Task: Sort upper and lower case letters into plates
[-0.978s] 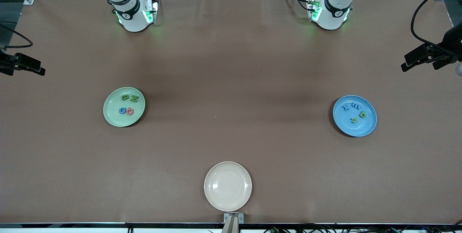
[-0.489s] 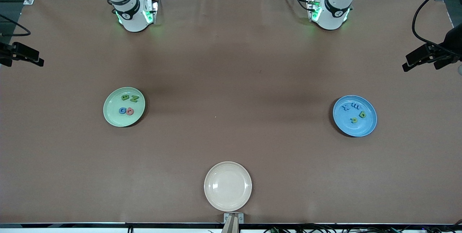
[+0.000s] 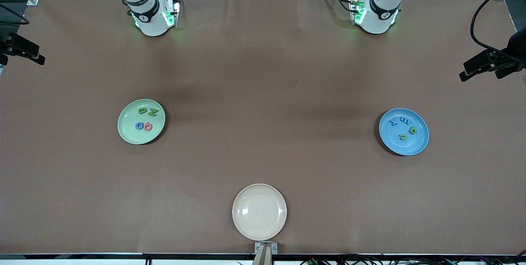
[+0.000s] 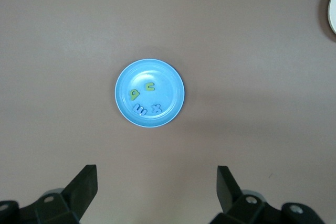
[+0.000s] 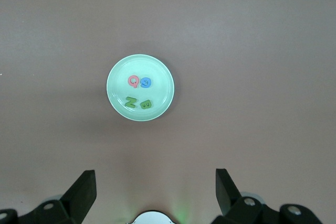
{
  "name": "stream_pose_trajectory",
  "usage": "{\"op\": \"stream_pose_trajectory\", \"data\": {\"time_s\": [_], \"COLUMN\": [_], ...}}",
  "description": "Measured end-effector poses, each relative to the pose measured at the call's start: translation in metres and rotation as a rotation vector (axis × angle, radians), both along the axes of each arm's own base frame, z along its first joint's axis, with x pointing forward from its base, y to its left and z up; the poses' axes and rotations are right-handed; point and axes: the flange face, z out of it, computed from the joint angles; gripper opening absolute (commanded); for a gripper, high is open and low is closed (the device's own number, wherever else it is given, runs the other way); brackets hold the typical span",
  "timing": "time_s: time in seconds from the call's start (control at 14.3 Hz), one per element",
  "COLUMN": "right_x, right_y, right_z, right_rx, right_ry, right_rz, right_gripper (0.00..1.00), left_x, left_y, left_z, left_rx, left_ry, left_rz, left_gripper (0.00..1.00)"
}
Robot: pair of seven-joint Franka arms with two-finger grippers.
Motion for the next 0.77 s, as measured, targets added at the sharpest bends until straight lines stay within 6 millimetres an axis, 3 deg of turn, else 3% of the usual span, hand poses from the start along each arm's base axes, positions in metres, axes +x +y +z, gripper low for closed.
{"op": "stream_pose_trajectory", "data": {"time_s": [0.77], "right_x": [0.000], "right_y": [0.000], "right_z": [-0.014], "right_rx": [0.002], "right_ry": [0.004], "right_rz": [0.002], "right_gripper": [1.00], "left_x": [-0.001], "left_y": [-0.002], "left_z": [0.007], "left_rx": [0.000], "left_ry": [-0.014], "left_rz": [-0.005], "left_gripper": [1.00]}}
